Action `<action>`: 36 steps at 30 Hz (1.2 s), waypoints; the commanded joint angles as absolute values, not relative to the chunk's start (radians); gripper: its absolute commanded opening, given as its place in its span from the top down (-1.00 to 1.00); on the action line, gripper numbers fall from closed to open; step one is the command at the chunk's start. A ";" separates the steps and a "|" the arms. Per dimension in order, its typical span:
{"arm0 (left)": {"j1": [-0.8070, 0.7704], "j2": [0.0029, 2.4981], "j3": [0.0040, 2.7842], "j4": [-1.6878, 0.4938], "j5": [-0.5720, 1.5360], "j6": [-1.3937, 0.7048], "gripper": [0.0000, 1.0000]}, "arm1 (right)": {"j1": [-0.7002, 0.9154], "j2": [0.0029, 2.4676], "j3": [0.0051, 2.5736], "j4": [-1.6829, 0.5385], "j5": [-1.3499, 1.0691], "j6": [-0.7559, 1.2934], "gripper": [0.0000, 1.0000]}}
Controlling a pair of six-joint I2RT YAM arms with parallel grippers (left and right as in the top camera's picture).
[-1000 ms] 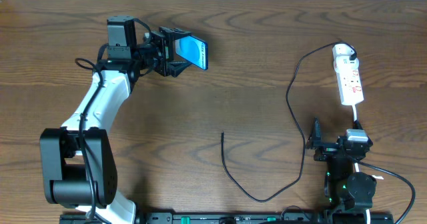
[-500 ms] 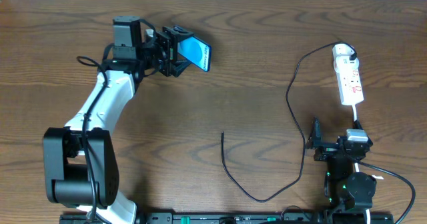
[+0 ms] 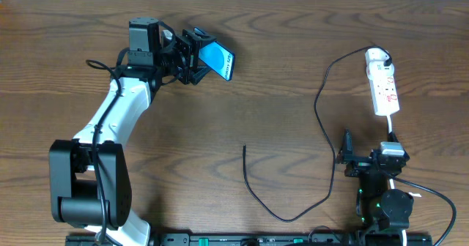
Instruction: Plug charger to phone and switch on socket
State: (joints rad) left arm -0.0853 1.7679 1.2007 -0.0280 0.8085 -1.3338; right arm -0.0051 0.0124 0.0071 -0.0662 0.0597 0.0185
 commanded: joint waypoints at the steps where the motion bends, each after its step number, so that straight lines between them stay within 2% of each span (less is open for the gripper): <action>1: -0.084 1.736 1.200 -0.022 0.818 -1.305 0.85 | 0.002 0.006 0.006 -0.056 0.029 0.030 -0.98; 11: -0.084 1.736 1.200 -0.021 0.817 -1.305 0.86 | 0.002 0.006 0.014 0.091 -0.220 0.030 -0.99; 18: -0.084 1.736 1.200 -0.017 0.797 -1.305 0.86 | 0.001 0.089 0.174 -0.010 -0.240 0.028 -0.99; 26: -0.084 1.736 1.200 -0.014 0.776 -1.306 0.85 | 0.002 0.452 0.460 -0.113 -0.386 0.028 -0.98; 36: -0.084 1.736 1.200 -0.014 0.773 -1.305 0.85 | 0.002 0.960 0.771 -0.143 -0.768 0.060 -0.99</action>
State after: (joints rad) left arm -0.0853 1.7679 1.2007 -0.0216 0.7734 -1.3262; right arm -0.0051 0.8597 0.6998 -0.1402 -0.5941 0.0235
